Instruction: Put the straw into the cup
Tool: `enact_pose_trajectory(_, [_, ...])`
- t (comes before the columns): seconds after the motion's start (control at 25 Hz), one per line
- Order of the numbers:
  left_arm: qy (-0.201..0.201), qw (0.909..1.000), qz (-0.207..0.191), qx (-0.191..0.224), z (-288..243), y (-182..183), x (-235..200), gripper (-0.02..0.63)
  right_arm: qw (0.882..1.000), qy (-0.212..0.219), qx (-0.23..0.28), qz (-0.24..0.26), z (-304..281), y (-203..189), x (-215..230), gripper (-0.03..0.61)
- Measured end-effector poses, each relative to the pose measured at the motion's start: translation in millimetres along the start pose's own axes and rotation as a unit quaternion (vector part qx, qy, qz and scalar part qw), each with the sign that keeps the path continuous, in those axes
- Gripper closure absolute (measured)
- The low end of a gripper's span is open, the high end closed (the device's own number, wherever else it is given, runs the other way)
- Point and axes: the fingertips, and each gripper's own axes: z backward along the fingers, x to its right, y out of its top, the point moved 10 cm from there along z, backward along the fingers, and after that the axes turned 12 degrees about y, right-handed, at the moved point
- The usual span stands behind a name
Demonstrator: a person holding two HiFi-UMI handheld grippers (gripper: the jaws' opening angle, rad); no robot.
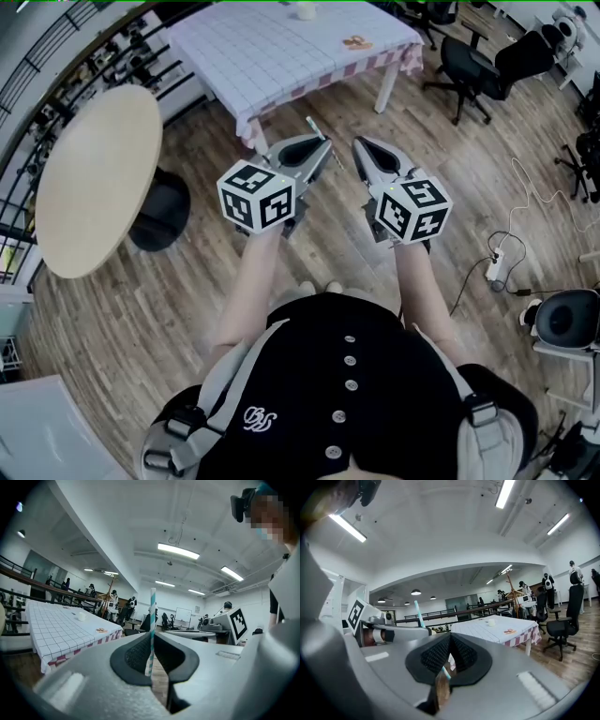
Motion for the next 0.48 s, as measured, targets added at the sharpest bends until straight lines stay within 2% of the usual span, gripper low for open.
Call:
enact_pose_trajectory(0.24, [0.018,0.9998,-0.004,0.012,0,-1,-2,0.594,1.0,0.014,0.007,-0.006,-5,-4,2,0.578])
enact_pose_trajectory(0.48, [0.016,0.9995,0.016,0.024,-6,-1,1,0.594,1.0,0.021,-0.004,-0.02,2,-13,8,0.578])
